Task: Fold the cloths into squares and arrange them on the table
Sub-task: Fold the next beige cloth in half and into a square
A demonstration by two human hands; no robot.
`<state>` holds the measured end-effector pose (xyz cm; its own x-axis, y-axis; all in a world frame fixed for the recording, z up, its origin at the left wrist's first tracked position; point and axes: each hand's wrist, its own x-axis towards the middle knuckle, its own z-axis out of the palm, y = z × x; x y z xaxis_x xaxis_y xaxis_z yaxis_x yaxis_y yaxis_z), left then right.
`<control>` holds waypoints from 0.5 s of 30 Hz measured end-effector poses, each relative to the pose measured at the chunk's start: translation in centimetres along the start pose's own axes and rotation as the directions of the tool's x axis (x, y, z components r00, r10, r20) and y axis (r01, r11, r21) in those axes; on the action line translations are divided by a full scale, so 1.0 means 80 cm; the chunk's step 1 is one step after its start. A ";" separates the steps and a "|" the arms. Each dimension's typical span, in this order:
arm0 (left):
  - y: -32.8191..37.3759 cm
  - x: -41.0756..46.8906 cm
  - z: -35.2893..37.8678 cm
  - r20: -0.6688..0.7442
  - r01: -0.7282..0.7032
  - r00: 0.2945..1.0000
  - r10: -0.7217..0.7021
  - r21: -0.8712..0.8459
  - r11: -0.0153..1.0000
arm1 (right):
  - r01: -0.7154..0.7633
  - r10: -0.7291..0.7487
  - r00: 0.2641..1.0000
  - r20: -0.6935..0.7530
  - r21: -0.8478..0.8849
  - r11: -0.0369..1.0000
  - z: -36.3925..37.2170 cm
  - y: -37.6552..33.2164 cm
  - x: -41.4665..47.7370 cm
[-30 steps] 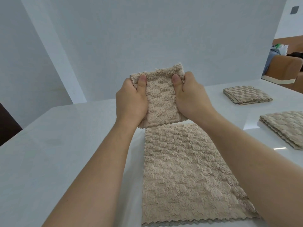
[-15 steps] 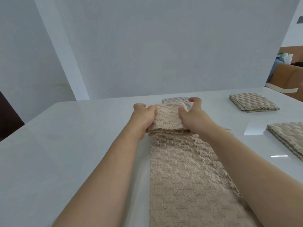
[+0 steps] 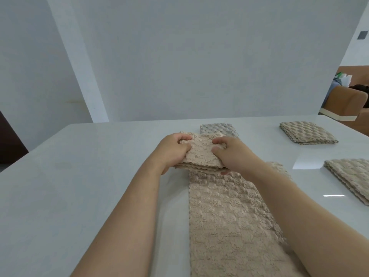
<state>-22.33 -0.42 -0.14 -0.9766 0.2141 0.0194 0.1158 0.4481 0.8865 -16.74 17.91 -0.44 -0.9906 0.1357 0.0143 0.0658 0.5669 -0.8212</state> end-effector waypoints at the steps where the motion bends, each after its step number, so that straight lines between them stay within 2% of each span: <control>1: -0.002 -0.001 -0.006 0.005 -0.006 1.000 0.006 -0.005 1.000 | 0.006 -0.006 1.000 0.003 -0.018 1.000 0.004 -0.003 0.002; 4: -0.015 0.003 -0.032 -0.003 -0.035 0.999 0.035 0.036 0.999 | 0.028 -0.026 0.999 0.020 -0.091 0.995 0.022 -0.021 0.013; 9: -0.053 0.025 -0.115 -0.114 -0.056 0.991 0.076 0.168 0.984 | 0.145 -0.146 0.989 0.015 -0.249 0.958 0.098 -0.077 0.070; 12: -0.084 0.046 -0.167 -0.179 -0.019 0.982 0.063 0.238 0.971 | 0.222 -0.218 0.975 0.044 -0.305 0.926 0.166 -0.104 0.111; 15: -0.119 0.069 -0.208 -0.225 0.031 0.973 0.043 0.314 0.949 | 0.243 -0.227 0.970 0.087 -0.325 0.914 0.224 -0.123 0.143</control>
<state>-31.88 -17.97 -0.78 -0.9864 0.0325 0.1610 0.1369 0.7041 0.6968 -30.85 -0.64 -2.41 -0.9863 -0.0674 0.1506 -0.1414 0.8153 -0.5614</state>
